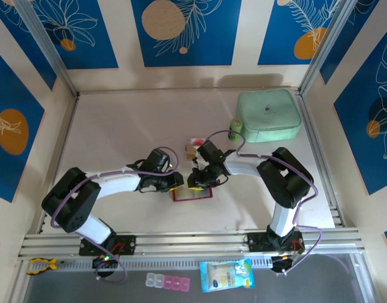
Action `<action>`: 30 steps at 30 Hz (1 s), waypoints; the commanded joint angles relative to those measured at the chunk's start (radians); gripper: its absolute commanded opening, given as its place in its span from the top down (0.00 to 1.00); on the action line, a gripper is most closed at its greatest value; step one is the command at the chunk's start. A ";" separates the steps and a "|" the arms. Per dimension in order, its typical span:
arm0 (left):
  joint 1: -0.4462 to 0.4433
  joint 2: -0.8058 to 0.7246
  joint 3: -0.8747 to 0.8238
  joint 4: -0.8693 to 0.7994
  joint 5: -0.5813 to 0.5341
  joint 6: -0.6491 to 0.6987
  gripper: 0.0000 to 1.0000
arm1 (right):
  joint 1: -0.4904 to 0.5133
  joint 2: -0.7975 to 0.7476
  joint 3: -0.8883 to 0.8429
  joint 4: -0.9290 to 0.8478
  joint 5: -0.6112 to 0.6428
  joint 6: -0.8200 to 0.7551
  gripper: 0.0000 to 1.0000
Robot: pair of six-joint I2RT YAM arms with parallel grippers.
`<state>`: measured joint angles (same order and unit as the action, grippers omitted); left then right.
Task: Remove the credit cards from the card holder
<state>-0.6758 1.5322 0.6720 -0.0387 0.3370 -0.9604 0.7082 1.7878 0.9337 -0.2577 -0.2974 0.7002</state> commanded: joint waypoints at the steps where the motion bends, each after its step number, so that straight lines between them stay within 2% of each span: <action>1: -0.014 0.024 0.028 -0.021 0.014 0.007 0.68 | -0.005 0.005 -0.032 -0.017 0.030 0.001 0.77; 7: -0.022 0.029 0.039 -0.007 0.026 0.000 0.76 | -0.006 0.004 -0.033 -0.008 0.023 0.005 0.77; 15: -0.030 0.016 0.052 -0.003 0.043 -0.014 0.76 | 0.003 -0.071 -0.031 -0.013 0.035 0.012 0.73; 25: -0.043 0.004 0.087 -0.015 0.053 -0.025 0.74 | -0.006 -0.204 0.010 -0.154 0.100 0.014 0.73; 30: -0.051 0.011 0.114 -0.032 0.052 -0.023 0.74 | -0.024 -0.289 0.042 -0.256 0.116 0.095 0.71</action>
<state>-0.7143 1.5486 0.7521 -0.0418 0.3706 -0.9722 0.6983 1.5566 0.9390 -0.4152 -0.2001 0.7380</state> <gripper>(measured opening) 0.260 0.281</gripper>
